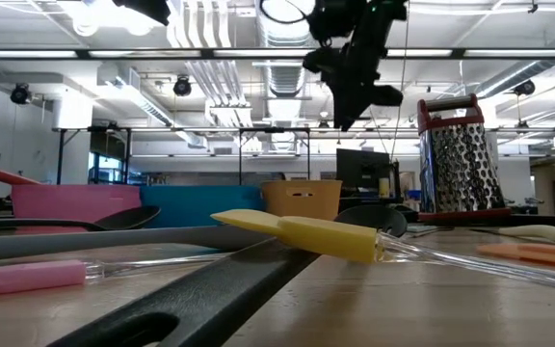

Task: Pick & Place Kitchen Items
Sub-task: Put the silver knife into the yellow bin

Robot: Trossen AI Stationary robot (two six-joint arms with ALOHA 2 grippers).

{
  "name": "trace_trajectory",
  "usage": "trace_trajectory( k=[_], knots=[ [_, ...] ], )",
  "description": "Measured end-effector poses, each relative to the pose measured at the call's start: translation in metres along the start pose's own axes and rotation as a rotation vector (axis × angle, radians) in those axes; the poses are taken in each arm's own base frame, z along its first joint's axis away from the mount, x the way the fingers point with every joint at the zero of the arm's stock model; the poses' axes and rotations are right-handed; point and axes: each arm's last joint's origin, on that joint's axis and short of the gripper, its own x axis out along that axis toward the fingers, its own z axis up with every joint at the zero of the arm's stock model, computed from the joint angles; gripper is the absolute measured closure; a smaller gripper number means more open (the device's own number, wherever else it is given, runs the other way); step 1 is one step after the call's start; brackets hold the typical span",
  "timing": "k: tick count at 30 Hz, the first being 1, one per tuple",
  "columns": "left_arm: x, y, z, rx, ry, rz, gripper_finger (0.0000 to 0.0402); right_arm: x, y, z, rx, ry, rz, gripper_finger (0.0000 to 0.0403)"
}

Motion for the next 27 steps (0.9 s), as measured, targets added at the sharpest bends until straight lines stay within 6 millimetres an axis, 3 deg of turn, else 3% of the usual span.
trace_trajectory(
  k=[14,22,27],
  knots=[
    [0.0,0.0,0.0,0.0,0.0,-0.002,0.0186,0.054,-0.011,0.015,0.096,0.179,0.012,0.0364],
    [0.0,0.0,0.0,-0.005,0.0,-0.002,0.0186,0.063,-0.016,0.026,0.144,0.246,-0.02,0.0364],
    [0.0,0.0,0.0,-0.007,0.0,-0.002,0.0186,0.066,-0.007,0.044,0.142,0.303,-0.065,0.0364]
  ],
)
